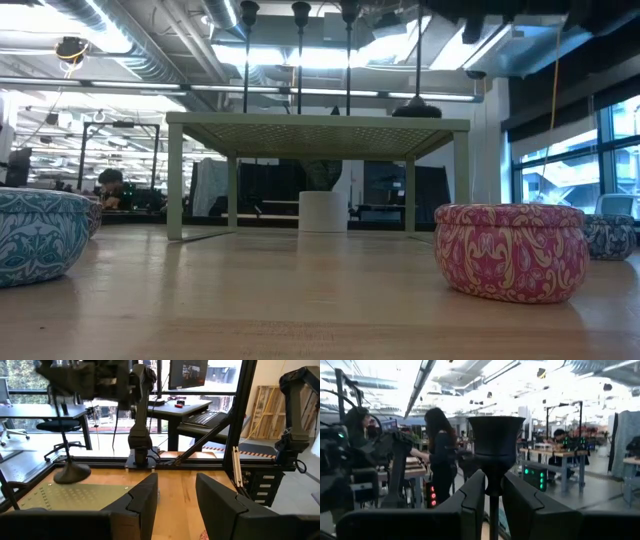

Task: Pick & Place candle stick holders
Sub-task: Put the black candle holder on the shelf

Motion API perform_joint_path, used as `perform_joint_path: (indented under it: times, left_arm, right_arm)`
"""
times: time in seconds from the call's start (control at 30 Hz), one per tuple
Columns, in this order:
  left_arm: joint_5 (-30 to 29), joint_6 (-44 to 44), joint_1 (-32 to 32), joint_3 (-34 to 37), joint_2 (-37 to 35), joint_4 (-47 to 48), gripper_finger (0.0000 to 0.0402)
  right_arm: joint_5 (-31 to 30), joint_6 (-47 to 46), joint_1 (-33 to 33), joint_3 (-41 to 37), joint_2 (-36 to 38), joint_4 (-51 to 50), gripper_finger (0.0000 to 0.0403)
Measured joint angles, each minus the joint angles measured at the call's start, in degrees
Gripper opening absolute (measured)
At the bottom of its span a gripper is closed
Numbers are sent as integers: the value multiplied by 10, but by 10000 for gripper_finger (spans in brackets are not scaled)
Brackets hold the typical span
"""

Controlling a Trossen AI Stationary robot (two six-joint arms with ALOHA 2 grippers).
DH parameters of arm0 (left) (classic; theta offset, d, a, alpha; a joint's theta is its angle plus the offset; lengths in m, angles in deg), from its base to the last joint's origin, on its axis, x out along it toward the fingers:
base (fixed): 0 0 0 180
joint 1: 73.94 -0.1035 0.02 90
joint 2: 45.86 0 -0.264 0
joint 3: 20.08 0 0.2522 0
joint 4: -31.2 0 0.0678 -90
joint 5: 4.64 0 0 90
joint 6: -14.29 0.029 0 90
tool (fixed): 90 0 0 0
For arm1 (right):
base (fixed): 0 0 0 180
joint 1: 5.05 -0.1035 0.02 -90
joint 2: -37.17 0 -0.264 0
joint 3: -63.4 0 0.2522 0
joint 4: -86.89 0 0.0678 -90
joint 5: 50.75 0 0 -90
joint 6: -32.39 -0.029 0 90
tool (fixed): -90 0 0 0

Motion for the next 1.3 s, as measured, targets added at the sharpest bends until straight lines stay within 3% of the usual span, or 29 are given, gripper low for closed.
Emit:
perform_joint_path:
  times: [0.2,0.6,1.3]
  left_arm:
    - [-1,82,0,0,0,1,130]
    - [-6,89,0,0,0,38,130]
    - [-16,86,0,0,0,43,130]
  right_arm:
    - [33,-9,46,0,-45,36,64]
    - [50,-37,82,2,-86,40,64]
    - [73,-31,84,3,-102,44,69]
